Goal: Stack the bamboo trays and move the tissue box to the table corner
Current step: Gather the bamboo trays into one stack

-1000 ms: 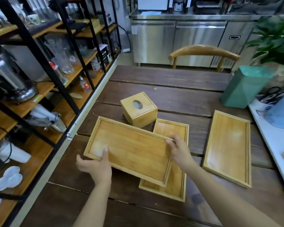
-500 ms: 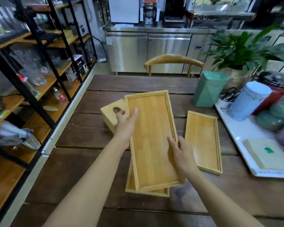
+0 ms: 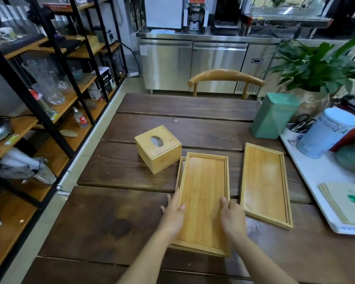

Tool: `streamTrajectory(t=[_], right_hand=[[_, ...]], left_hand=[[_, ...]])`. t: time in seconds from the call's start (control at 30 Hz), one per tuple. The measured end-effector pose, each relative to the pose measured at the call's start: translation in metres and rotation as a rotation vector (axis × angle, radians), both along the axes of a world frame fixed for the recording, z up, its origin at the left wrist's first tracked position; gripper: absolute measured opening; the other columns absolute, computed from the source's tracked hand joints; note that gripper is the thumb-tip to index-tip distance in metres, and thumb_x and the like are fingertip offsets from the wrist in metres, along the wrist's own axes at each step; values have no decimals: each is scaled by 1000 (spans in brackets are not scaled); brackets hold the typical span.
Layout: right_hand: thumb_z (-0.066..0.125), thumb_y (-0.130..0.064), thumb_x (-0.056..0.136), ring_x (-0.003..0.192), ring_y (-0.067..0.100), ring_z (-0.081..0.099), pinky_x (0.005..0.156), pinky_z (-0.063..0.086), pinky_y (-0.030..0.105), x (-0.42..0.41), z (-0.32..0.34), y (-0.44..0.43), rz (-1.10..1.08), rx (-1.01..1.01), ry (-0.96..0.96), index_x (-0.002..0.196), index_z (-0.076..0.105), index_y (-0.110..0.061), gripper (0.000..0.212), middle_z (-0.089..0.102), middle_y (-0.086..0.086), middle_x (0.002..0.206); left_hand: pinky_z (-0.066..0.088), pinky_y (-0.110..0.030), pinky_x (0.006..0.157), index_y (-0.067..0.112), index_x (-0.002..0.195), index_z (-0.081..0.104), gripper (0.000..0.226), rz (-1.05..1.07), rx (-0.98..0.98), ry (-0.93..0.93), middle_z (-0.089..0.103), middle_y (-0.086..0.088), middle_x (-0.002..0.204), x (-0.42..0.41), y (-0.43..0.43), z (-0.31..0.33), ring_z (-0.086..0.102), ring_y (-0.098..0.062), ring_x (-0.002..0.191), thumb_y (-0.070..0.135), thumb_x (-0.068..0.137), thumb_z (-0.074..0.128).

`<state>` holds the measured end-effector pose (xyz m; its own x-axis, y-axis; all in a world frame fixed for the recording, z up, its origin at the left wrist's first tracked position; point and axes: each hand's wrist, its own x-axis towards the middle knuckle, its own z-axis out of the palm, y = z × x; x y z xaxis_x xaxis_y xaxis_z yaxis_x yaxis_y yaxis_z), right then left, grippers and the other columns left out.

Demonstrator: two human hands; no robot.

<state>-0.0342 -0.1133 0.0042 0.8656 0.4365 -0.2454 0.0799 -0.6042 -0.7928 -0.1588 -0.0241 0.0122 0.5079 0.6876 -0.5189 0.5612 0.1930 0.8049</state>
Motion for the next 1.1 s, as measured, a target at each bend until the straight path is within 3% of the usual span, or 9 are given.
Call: streamTrajectory(t=[0.07, 0.2, 0.27, 0.37, 0.47, 0.7, 0.8, 0.93, 1.1], right_hand=[[38, -27, 96, 77, 26, 49, 70, 34, 32, 1, -4, 3, 5, -18, -2, 76, 51, -5, 32, 54, 12, 81], [46, -27, 93, 66, 22, 47, 68, 35, 30, 5, -18, 10, 0, 17, -11, 51, 46, -13, 44, 54, 18, 84], [47, -28, 92, 70, 24, 51, 71, 38, 33, 3, -22, 11, -3, 13, 26, 55, 51, -12, 40, 57, 21, 91], [47, -34, 91, 87, 32, 58, 83, 45, 41, -1, -26, 6, -35, 7, 105, 83, 65, -1, 39, 59, 21, 102], [50, -36, 90, 85, 25, 53, 76, 38, 33, 2, -28, 6, -72, 35, 168, 80, 63, -4, 36, 58, 14, 100], [62, -27, 84, 106, 27, 54, 96, 42, 44, -1, -8, 8, -171, 241, 317, 114, 60, -2, 39, 59, 10, 114], [62, -22, 85, 96, 25, 59, 92, 45, 42, 3, 6, 4, -175, 332, 419, 114, 61, -3, 35, 65, 3, 96], [62, -20, 84, 91, 29, 64, 80, 51, 39, 18, 18, -8, -219, 385, 367, 100, 68, -1, 26, 70, 13, 95], [63, -16, 83, 76, 31, 63, 73, 54, 42, 68, 47, -31, -285, 433, 365, 87, 69, -1, 16, 68, 13, 80]], left_hand=[[2, -54, 114, 42, 147, 9, 57, 26, 6, 5, -5, 3, 160, -2, -1, -3, -14, -29, 144, 19, 101, 33], [28, -49, 113, 42, 145, 20, 55, 125, -36, -84, 32, 2, 153, -8, 0, -8, 31, -21, 138, 16, 99, 38], [33, -48, 111, 40, 144, 25, 54, 150, -59, -108, 41, 4, 147, -8, 2, -7, 38, -19, 133, 16, 98, 41], [38, -49, 107, 34, 141, 35, 53, 134, -66, -106, 51, 5, 136, -6, 5, -2, 45, -19, 127, 16, 94, 51], [42, -50, 103, 26, 132, 50, 45, 161, -153, -84, 62, 4, 122, 0, 15, 4, 55, -20, 115, 15, 89, 58], [46, -48, 96, 24, 128, 54, 41, 271, -276, -206, 66, 5, 107, -10, 24, 11, 60, -18, 104, 3, 92, 52], [47, -52, 96, 25, 125, 56, 41, 288, -317, -290, 65, 4, 109, -7, 27, 16, 60, -20, 106, 0, 92, 51], [45, -51, 98, 22, 130, 52, 49, 227, -329, -405, 64, 7, 109, 11, 23, 26, 59, -19, 109, -6, 89, 52], [41, -56, 101, 40, 135, 43, 59, -100, -332, -375, 57, 4, 126, 62, 21, 40, 52, -23, 118, 3, 90, 55]])
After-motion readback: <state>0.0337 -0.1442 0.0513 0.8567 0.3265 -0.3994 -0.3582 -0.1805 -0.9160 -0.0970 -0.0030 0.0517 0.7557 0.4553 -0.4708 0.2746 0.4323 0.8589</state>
